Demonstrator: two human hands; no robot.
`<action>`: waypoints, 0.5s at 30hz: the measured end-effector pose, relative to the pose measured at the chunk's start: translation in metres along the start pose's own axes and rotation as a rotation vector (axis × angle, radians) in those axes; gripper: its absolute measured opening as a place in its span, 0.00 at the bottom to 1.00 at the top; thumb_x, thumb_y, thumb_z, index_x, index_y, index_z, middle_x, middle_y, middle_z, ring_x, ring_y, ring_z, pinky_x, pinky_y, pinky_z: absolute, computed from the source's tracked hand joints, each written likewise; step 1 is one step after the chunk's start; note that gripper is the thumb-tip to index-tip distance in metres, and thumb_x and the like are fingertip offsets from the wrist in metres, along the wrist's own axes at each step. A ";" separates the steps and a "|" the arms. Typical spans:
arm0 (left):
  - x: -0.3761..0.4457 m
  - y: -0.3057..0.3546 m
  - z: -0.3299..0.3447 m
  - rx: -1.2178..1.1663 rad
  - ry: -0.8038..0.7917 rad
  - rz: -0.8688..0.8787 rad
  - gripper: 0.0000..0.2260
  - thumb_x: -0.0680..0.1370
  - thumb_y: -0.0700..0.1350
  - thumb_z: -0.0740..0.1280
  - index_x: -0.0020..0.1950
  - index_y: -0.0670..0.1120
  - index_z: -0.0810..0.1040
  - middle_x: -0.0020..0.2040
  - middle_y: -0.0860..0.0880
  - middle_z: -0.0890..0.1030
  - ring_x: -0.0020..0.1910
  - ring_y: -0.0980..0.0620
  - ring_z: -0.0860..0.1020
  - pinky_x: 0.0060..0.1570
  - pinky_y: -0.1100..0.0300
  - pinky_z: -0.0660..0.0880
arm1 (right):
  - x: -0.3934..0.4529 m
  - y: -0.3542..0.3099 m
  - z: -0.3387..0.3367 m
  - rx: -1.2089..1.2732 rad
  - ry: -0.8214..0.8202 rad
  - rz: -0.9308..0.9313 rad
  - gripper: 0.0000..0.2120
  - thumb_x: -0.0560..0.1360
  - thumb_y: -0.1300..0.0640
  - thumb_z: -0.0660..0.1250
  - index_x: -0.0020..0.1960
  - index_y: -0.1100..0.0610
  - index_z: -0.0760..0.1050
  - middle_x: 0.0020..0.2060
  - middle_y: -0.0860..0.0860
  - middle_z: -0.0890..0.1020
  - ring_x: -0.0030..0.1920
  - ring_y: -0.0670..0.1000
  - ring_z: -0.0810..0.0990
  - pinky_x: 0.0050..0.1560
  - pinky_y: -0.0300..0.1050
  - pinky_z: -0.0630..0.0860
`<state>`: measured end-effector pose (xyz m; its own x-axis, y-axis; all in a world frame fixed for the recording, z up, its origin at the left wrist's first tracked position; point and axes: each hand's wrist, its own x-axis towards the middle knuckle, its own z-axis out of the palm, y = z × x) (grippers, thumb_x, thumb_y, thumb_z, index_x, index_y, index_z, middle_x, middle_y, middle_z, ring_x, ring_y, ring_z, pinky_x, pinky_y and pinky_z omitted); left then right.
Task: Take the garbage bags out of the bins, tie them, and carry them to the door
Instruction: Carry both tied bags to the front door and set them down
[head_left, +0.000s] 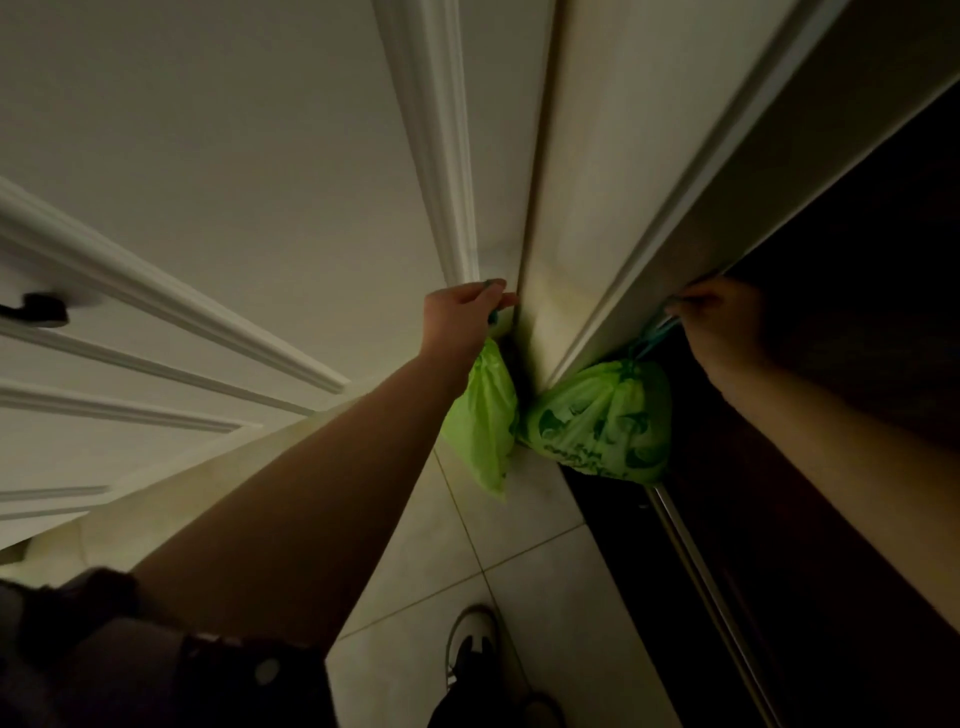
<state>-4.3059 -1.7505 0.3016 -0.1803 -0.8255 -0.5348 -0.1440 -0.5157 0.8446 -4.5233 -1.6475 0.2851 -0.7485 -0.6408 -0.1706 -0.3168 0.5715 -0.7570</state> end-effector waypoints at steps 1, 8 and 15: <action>-0.001 -0.001 0.001 0.026 -0.012 0.015 0.10 0.77 0.39 0.66 0.56 0.37 0.80 0.52 0.40 0.84 0.55 0.44 0.81 0.57 0.58 0.77 | 0.000 0.000 -0.001 -0.015 -0.017 0.006 0.08 0.71 0.69 0.67 0.50 0.69 0.79 0.48 0.67 0.82 0.42 0.52 0.77 0.48 0.48 0.75; -0.013 -0.013 0.003 0.363 -0.158 0.075 0.14 0.75 0.38 0.68 0.61 0.39 0.79 0.55 0.46 0.81 0.53 0.55 0.77 0.52 0.67 0.70 | -0.015 0.005 -0.016 -0.334 -0.152 -0.085 0.06 0.75 0.68 0.62 0.49 0.69 0.77 0.46 0.67 0.80 0.50 0.64 0.79 0.49 0.52 0.73; -0.023 -0.018 -0.005 0.630 -0.148 0.107 0.13 0.74 0.36 0.65 0.57 0.40 0.82 0.49 0.39 0.83 0.46 0.45 0.81 0.46 0.53 0.75 | -0.027 0.007 -0.030 -0.568 -0.180 -0.130 0.08 0.77 0.64 0.62 0.51 0.68 0.75 0.49 0.67 0.79 0.50 0.65 0.78 0.42 0.47 0.69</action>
<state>-4.2947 -1.7231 0.2992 -0.3507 -0.8013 -0.4847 -0.6525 -0.1622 0.7402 -4.5229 -1.6104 0.3036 -0.5886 -0.7718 -0.2407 -0.6970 0.6353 -0.3325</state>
